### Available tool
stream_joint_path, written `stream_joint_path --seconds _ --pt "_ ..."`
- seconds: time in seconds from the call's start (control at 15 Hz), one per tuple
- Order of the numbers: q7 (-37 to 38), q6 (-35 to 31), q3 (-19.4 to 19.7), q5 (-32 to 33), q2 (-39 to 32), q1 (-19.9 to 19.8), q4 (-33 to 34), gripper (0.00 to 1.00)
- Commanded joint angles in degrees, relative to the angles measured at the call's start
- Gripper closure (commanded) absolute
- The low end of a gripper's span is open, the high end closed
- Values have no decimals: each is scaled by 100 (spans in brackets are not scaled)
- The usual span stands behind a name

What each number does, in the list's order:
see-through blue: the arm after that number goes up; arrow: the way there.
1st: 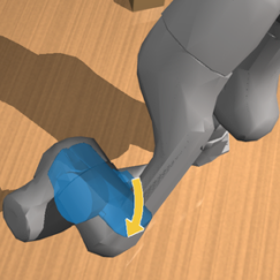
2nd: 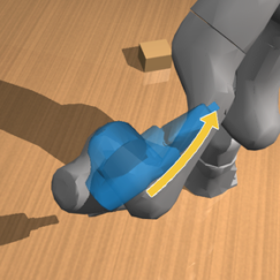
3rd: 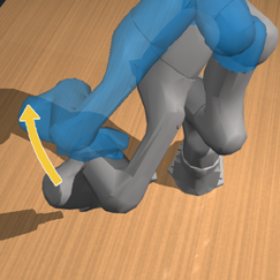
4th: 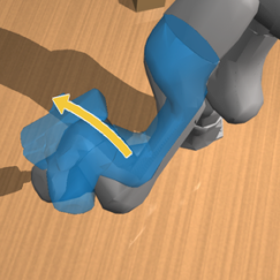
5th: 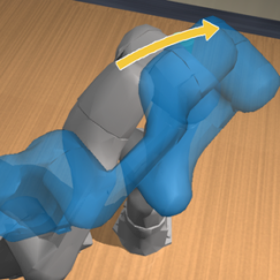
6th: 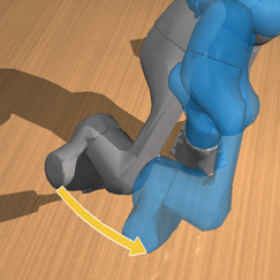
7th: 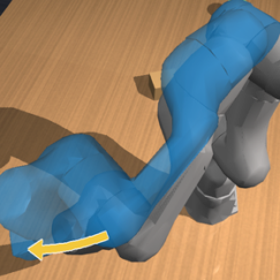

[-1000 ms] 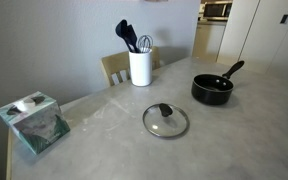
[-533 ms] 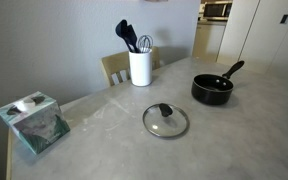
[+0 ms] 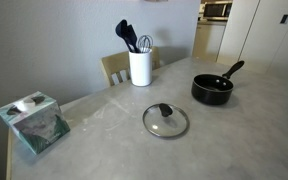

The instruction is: Put the glass lid on top of the black pot

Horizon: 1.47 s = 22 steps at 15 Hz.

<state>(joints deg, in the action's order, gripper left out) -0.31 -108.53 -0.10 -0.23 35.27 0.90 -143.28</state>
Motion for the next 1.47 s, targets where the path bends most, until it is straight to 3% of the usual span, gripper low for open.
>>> stream_joint_path --seconds 0.0,0.4,1.0,1.13,1.2,1.4 --pt "-3 14 -10 -5 -3 -10 12 0" --pt "-147 -289 42 122 223 -54 -298 0" --pt "-1218 -2205 570 222 -812 48 -720 0" --pt "-1601 -2289 710 85 -974 115 -666 0" --pt "-1228 -2118 517 196 -747 -1 -728 0" --pt "-1444 -2215 598 160 -922 14 -707 0"
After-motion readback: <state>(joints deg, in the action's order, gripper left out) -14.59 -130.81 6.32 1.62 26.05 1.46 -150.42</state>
